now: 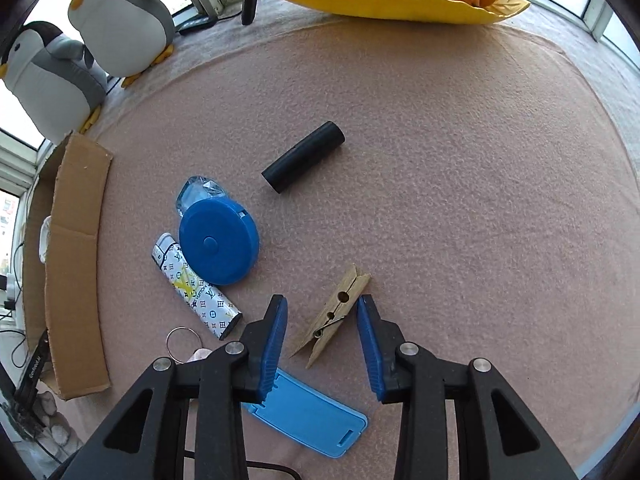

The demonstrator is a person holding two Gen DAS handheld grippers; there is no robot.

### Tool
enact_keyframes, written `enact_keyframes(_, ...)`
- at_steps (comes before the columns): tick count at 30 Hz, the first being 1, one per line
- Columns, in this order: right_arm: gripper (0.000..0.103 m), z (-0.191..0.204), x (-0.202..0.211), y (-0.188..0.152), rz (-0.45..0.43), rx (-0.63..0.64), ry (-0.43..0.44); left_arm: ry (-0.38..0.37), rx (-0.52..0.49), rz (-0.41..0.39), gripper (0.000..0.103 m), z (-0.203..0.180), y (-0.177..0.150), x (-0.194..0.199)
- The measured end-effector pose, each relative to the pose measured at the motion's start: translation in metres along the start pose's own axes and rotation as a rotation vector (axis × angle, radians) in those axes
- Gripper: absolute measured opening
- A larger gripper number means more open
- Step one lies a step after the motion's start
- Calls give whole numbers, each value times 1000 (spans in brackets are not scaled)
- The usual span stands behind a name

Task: Organize rigid objects
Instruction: 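Move the right tool back to the wooden clothespin and grasp it, then carry the wooden clothespin into the box and release it with the right tool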

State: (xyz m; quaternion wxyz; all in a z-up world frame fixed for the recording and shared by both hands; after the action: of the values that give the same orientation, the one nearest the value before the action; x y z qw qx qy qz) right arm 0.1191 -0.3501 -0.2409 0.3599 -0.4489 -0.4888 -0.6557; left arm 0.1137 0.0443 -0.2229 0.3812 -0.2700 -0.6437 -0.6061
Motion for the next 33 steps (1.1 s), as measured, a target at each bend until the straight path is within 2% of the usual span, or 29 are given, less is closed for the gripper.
enact_keyframes(4,28,5,-2,1,3,65,-32,0,3,0,23,0,0,0)
enact_keyframes(11,11,0,-2,1,-7,110,-24,2,2,0,23,-1,0,0)
enact_keyframes(16,11,-13,2,-3,-20,61,42,3,2,-1,23,0,0,0)
enact_keyframes(22,11,-18,11,-5,-54,12,81,4,0,-1,23,0,1,0)
enact_keyframes(27,11,-1,43,5,-149,42,105,6,-5,-1,23,0,1,-1)
enact_keyframes(33,11,55,82,12,-259,164,179,8,-7,-1,23,0,1,-1)
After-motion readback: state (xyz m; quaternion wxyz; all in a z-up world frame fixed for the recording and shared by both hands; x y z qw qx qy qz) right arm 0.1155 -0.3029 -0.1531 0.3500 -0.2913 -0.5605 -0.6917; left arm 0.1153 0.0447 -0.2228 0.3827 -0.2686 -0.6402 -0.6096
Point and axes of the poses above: each gripper's, at about its wrist camera, not at the fingertips, and x roughly against the way its jaws point, z to its left, y to its top, the point moved 6 cm from there along -x, roughly the way its jaws point, and after that the axes turned 7 degrees about -z, right-handed, at the moved point
